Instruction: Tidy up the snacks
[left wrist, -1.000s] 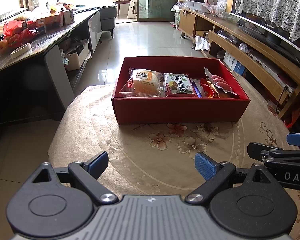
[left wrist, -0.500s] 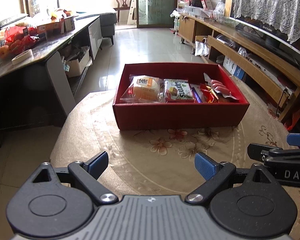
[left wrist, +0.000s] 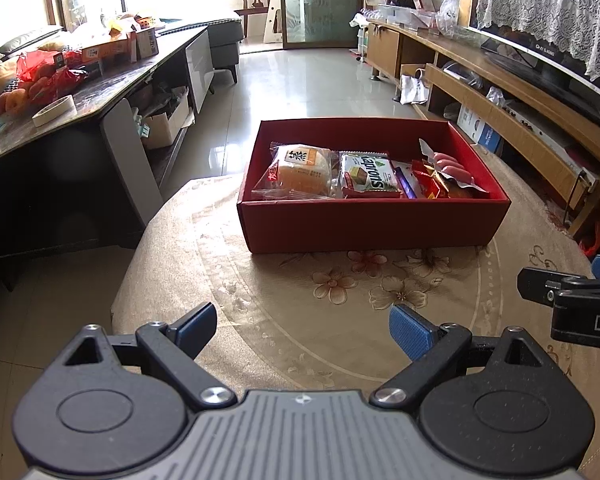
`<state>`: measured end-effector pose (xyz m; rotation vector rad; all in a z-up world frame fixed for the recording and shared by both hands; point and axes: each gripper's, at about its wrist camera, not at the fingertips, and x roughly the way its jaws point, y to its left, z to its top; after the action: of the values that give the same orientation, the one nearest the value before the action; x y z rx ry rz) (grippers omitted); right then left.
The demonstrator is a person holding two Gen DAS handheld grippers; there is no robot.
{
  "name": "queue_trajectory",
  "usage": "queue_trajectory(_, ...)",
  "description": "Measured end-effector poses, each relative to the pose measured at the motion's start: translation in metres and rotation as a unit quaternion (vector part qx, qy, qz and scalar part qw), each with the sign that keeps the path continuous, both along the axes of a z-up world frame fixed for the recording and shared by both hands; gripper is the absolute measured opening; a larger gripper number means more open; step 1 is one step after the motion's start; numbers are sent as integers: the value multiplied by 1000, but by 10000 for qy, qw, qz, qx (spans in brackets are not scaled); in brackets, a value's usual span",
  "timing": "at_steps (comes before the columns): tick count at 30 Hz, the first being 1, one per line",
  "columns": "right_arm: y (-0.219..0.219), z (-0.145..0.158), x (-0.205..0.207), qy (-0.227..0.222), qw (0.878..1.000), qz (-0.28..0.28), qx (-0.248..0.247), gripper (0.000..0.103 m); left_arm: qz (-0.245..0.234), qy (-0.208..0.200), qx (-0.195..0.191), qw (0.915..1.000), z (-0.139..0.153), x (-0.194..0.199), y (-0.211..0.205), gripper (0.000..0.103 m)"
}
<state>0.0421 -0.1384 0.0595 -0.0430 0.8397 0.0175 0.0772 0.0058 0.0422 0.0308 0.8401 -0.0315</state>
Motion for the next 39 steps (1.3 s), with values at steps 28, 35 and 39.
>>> queue_trajectory(28, -9, 4, -1, -74, 9999, -81, 12, 91, 174, -2752, 2465, 9291, 18, -56, -48, 102)
queue_trajectory(35, -10, 4, -1, -32, 10000, -43, 22, 92, -139, -1456, 1612, 9760, 3, -34, -45, 102)
queue_trajectory(39, -9, 0, 0, 50, 10000, -2, -5, 92, -271, -1056, 1313, 9853, 8, -41, -46, 102)
